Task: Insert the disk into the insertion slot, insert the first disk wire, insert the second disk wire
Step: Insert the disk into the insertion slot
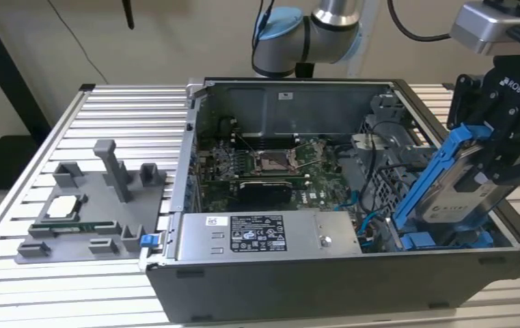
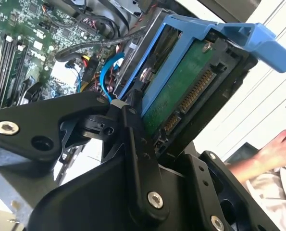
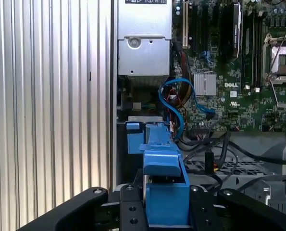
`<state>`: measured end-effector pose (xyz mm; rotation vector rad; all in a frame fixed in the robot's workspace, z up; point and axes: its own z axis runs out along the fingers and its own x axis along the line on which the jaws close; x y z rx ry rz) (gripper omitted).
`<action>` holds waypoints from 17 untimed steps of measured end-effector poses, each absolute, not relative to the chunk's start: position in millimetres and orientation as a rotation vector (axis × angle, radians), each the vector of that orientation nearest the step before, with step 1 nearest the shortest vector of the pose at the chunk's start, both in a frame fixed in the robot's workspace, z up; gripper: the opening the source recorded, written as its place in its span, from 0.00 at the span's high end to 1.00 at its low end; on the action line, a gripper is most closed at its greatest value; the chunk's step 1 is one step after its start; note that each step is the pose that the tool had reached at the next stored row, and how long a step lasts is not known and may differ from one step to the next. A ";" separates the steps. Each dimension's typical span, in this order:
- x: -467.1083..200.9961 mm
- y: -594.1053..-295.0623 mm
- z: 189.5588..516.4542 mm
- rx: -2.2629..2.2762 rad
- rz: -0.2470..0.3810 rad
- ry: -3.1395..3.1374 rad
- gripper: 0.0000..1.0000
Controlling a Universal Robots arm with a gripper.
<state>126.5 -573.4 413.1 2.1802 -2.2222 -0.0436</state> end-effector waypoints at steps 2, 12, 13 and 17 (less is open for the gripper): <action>126.6 -573.4 409.9 2.180 -0.044 -2.222 1.00; 126.6 -573.0 392.2 2.180 -0.044 -2.222 1.00; 126.6 -573.0 390.2 2.180 -0.044 -2.222 1.00; 126.6 -572.9 383.0 2.180 -0.044 -2.222 1.00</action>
